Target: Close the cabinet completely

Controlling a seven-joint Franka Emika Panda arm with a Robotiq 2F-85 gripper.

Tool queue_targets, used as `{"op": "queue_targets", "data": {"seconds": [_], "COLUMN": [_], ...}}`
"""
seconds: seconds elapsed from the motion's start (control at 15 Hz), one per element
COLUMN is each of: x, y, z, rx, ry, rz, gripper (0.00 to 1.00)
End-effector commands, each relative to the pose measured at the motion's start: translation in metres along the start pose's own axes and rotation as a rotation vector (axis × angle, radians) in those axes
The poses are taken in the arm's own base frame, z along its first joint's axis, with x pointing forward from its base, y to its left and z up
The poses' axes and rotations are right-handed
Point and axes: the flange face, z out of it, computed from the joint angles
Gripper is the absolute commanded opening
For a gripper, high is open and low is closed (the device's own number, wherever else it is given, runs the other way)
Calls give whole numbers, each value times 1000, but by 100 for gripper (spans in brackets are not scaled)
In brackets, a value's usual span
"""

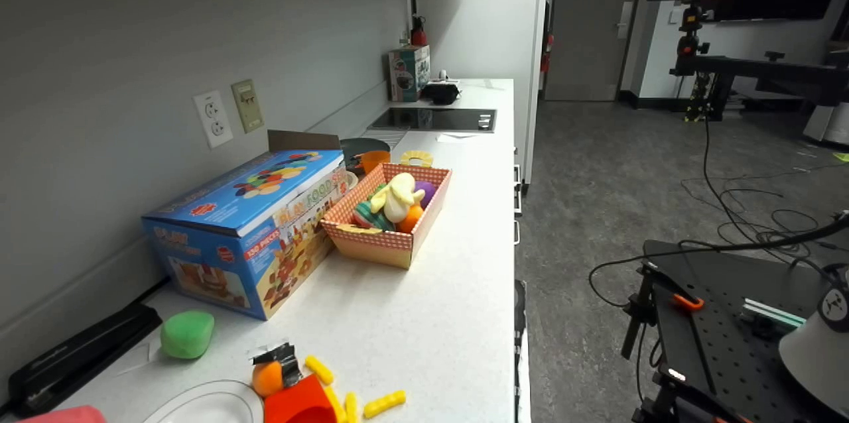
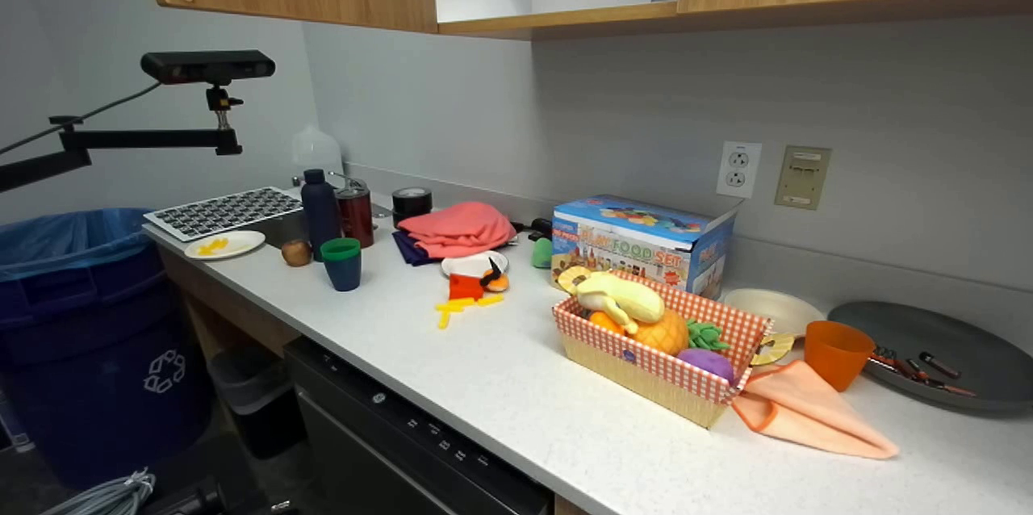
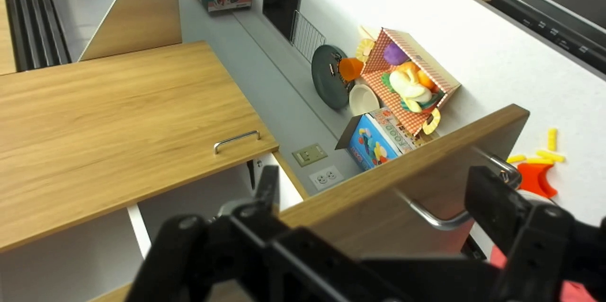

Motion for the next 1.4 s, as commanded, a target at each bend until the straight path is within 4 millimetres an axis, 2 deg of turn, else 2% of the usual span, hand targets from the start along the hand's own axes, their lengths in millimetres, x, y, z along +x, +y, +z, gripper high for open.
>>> {"op": "queue_targets", "data": {"seconds": [0.0,0.47,0.53,0.6,0.8,0.87,0.93,1.13,1.27,1.33], "x": [0,5,19,23,49,52,49,59,76,91], "y": [0,-27,1,4,25,29,39,57,60,58], "z": [-1,4,61,69,122,134,154,187,205,213], "rx": [0,78,74,71,79,94,73,19,-44,-81], "ry": [-1,-115,-124,-131,-188,-207,-244,-293,-287,-270], "rz": [0,378,437,490,646,695,748,906,996,1032], "gripper": [100,100,100,100,100,100,100,100,100,100]}}
